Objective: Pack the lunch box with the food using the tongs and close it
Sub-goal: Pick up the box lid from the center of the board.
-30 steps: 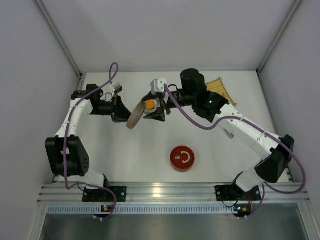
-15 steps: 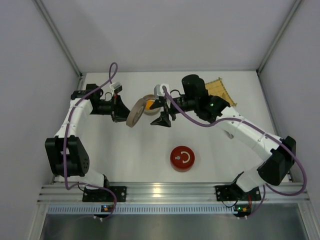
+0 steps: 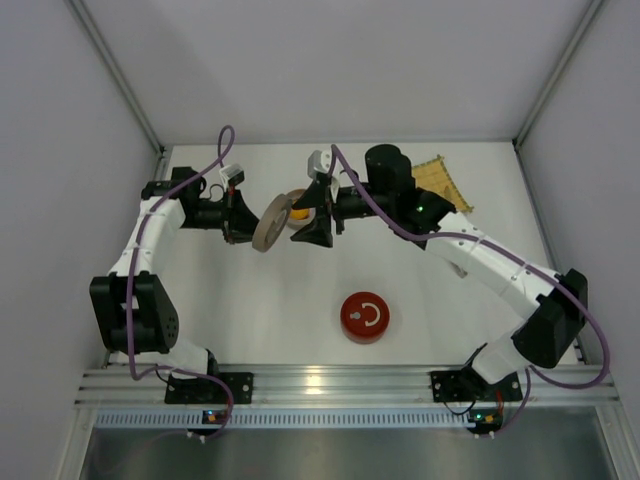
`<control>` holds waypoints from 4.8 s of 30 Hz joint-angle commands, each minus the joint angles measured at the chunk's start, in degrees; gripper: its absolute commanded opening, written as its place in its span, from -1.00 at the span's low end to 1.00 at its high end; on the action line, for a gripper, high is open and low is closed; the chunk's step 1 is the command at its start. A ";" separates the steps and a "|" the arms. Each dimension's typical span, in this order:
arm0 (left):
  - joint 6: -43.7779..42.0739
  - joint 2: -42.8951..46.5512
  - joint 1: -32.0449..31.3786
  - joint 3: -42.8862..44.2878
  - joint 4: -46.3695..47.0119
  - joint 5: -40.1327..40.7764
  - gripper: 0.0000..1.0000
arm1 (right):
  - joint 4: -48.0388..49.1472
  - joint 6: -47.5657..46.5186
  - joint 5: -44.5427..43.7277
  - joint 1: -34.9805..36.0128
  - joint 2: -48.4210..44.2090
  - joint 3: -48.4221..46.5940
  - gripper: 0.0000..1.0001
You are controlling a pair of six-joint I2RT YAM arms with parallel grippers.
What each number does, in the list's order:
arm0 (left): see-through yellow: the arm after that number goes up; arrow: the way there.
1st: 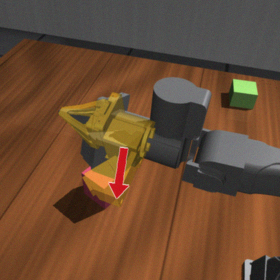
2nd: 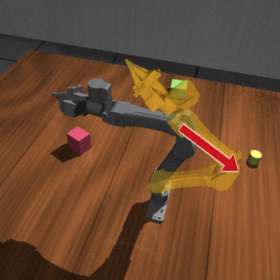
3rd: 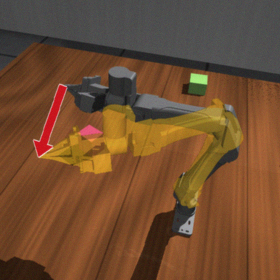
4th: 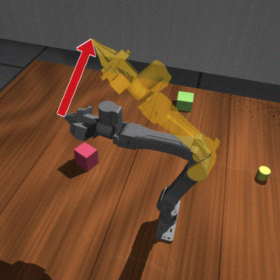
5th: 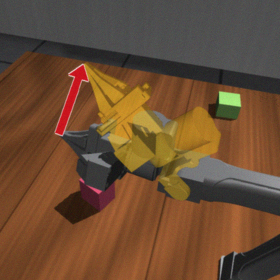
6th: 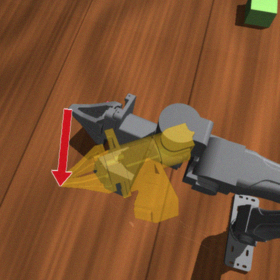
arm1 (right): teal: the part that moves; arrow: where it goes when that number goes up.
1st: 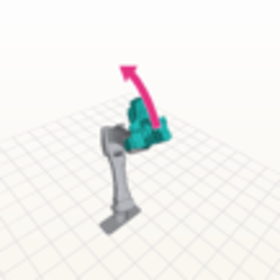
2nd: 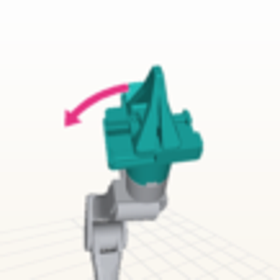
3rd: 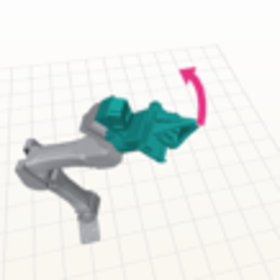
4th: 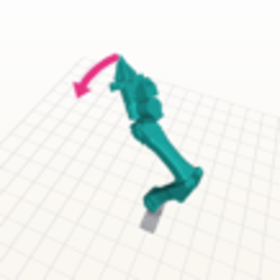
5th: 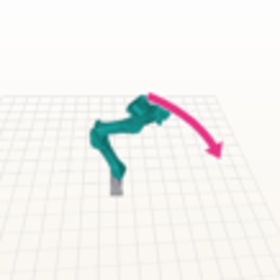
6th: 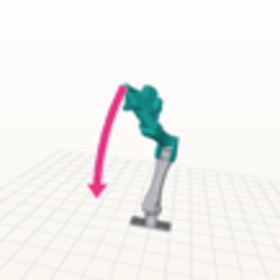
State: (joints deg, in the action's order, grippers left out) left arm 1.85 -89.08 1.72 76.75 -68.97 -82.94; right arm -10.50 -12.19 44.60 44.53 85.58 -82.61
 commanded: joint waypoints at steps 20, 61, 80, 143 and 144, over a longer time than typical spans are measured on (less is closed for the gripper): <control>1.67 0.66 -0.05 -1.69 4.02 -12.95 -1.00 | 3.65 0.78 3.04 3.28 2.57 -6.77 0.40; -1.32 0.75 1.09 -0.11 0.68 -12.78 -1.00 | -6.20 0.23 -10.31 7.50 -1.03 -4.32 0.21; -10.54 -0.13 5.05 -0.02 -6.00 -12.69 -1.00 | -5.23 5.07 -23.76 13.82 5.74 -12.04 0.61; -21.62 -0.48 6.28 1.82 -14.00 -12.43 -1.00 | -7.25 4.36 -24.56 14.88 7.93 -13.02 -0.70; -21.97 -0.66 6.20 1.82 -14.43 -12.43 -1.00 | -7.25 4.36 -24.56 14.88 7.93 -13.02 -0.88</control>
State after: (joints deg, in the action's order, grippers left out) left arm -16.91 -89.65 8.14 76.53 -77.67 -83.55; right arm -19.40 -7.55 20.69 57.91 92.75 -95.24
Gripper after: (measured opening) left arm 0.021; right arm 0.094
